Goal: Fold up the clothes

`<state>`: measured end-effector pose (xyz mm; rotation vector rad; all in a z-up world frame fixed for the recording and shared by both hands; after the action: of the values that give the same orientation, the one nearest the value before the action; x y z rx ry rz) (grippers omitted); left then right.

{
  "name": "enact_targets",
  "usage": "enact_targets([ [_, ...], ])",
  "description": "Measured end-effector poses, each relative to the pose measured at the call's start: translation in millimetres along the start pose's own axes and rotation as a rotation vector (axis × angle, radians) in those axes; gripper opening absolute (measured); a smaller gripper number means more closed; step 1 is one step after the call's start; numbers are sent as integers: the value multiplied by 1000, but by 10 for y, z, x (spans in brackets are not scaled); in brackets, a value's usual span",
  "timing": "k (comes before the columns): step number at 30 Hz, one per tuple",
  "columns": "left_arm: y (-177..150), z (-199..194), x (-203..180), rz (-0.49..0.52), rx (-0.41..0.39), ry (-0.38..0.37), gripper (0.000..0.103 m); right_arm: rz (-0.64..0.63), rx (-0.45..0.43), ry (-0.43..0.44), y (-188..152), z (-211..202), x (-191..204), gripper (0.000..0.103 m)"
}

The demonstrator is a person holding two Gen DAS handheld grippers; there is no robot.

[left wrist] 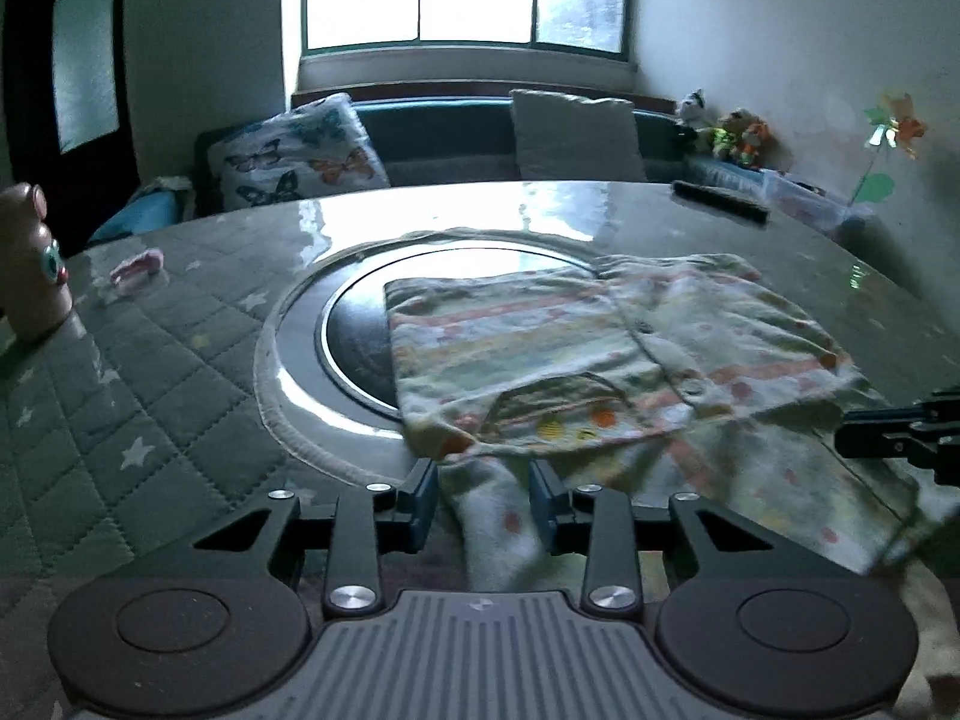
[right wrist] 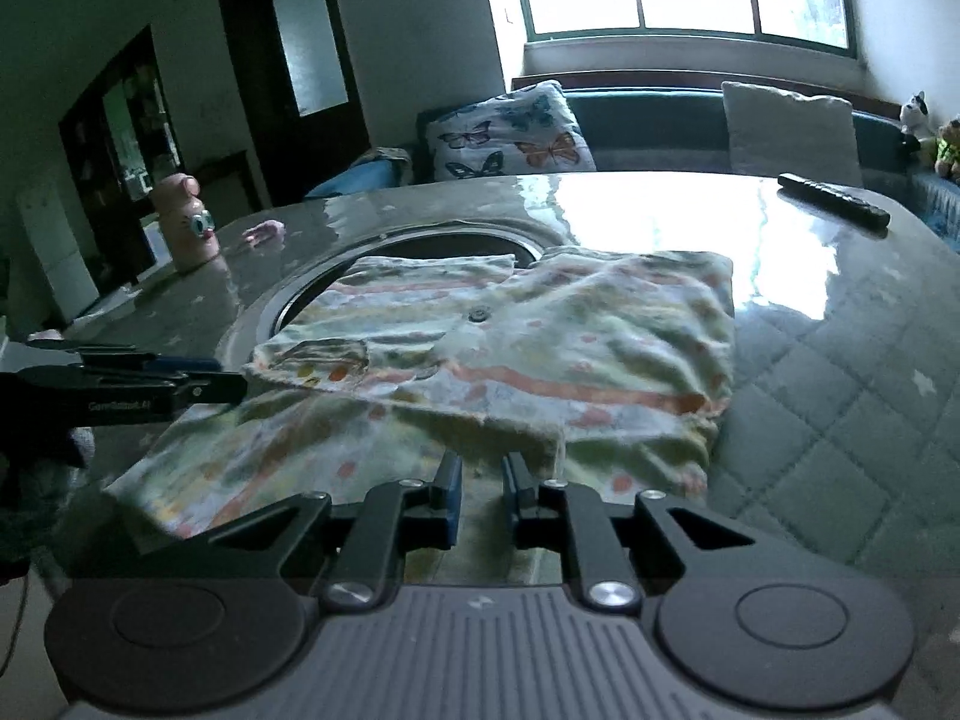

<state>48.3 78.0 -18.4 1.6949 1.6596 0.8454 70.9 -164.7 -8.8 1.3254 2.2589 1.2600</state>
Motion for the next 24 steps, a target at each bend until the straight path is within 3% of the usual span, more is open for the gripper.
enact_targets([
  [6, -195, -168, -135, 74, 3, -11, 37, -24, 24, 13, -151, -114, 56, 18],
  [17, -454, -439, -16, 91, -10, 25, 47, 0, 10, 12, -244, -222, 12, 18],
  [24, -542, -654, -130, 236, -31, 46, 49, 0, 8, 4, -264, -290, -20, 18],
])
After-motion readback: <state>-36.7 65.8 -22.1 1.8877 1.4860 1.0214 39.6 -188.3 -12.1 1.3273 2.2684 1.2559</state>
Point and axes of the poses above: each gripper's, at about its wrist camera, not at the fingertips, and z roughly the way its jaws point, x to its left, y to its top, the point moved 5 cm from there along z, roughly the way its jaws point, and after that the axes turned 2 degrees about z, right-handed, at the moved point
